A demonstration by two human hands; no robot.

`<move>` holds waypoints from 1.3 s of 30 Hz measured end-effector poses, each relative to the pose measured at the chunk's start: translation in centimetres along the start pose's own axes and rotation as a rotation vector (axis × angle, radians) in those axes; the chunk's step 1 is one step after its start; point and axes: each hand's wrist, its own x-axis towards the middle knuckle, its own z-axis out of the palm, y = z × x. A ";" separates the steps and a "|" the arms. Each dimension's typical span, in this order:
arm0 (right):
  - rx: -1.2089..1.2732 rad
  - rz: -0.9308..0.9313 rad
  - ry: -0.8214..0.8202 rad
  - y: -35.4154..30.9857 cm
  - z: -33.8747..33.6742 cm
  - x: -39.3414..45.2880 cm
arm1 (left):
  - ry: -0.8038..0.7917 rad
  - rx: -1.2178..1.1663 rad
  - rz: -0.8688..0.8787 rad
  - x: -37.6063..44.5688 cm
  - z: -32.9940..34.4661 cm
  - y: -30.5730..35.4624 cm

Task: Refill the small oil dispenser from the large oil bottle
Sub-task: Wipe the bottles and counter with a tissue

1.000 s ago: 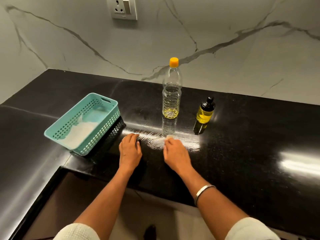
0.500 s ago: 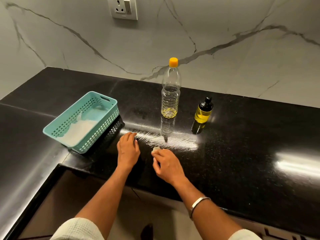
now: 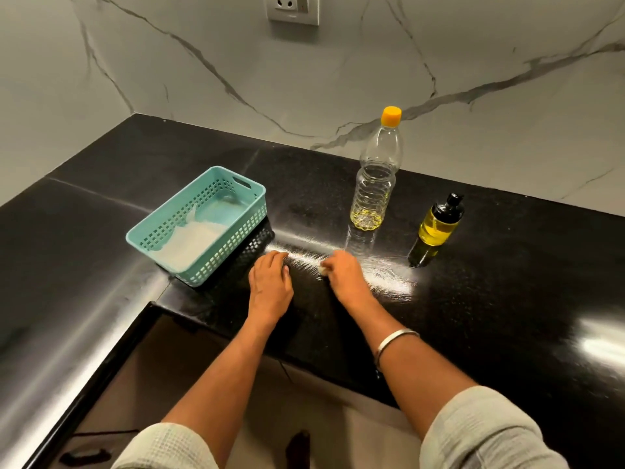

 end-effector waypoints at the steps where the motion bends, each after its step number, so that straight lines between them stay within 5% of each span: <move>1: 0.037 -0.052 -0.052 -1.1 0.7 -0.1 | 0.001 0.005 -0.002 0.2 -0.1 -0.2; 6: 0.183 -0.154 -0.187 1.1 -0.7 -1.0 | -0.007 0.000 0.024 1.4 -0.1 -0.3; 10: 0.171 0.033 0.092 5.7 -2.4 -0.1 | -0.043 -0.011 0.040 1.7 0.5 -0.5; 14: -0.006 0.098 0.220 3.6 -1.1 2.3 | -0.058 -0.032 0.036 2.0 0.5 -0.7; 21: 0.100 -0.129 -0.008 -3.2 2.3 2.7 | -0.028 -0.016 0.033 3.1 -0.1 -1.9; 26: 0.066 -0.247 -0.014 0.2 2.0 -0.1 | -0.043 -0.002 0.023 3.6 0.3 -1.2; 34: 0.003 0.158 0.276 9.7 -3.7 -5.1 | -0.071 -0.045 0.099 2.6 1.7 1.5; 39: -0.041 0.269 0.321 7.0 -3.1 -2.0 | -0.071 -0.042 0.109 2.3 1.2 1.1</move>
